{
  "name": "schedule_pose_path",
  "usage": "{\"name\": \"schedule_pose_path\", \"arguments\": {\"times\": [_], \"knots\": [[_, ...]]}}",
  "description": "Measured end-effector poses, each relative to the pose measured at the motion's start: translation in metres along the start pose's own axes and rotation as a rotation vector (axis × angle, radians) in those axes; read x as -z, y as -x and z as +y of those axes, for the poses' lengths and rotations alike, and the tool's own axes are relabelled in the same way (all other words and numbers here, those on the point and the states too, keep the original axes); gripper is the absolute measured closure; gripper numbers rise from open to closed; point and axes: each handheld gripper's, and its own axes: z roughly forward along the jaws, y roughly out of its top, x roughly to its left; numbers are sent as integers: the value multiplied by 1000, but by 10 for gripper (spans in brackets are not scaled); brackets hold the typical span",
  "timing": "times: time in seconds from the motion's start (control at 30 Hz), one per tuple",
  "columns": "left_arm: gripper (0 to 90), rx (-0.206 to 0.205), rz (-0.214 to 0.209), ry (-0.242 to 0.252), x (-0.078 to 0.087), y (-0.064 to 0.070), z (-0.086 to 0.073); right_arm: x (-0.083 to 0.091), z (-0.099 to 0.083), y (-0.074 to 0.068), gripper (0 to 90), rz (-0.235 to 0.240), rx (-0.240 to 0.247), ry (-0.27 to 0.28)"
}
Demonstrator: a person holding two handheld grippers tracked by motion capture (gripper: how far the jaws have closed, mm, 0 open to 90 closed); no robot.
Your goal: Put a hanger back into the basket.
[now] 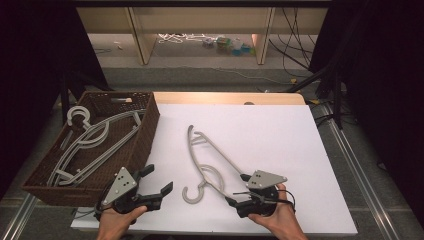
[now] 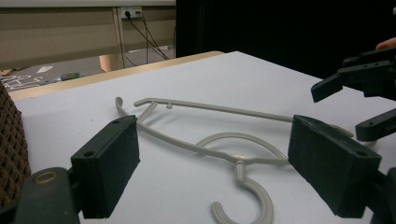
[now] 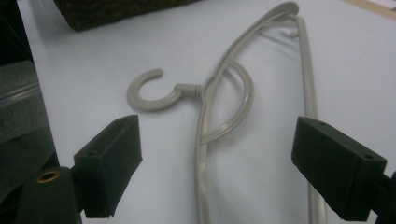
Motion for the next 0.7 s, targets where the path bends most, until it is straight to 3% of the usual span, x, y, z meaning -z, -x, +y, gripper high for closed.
{"name": "schedule_pose_path", "arguments": {"times": [0.07,0.1,0.23,0.43,0.7], "knots": [[163,20,5,0,0,1,-1,-7,0,-1,176,2,12,-31],[163,1,4,0,0,-1,0,-10,1,-1,182,8,18,-45],[163,0,8,1,-1,-3,-1,-20,3,-1,204,16,36,-101],[163,18,6,22,-1,-3,-1,-37,4,0,275,29,42,-210],[163,25,-1,18,-3,-3,-2,-51,8,2,354,44,44,-314]]}}
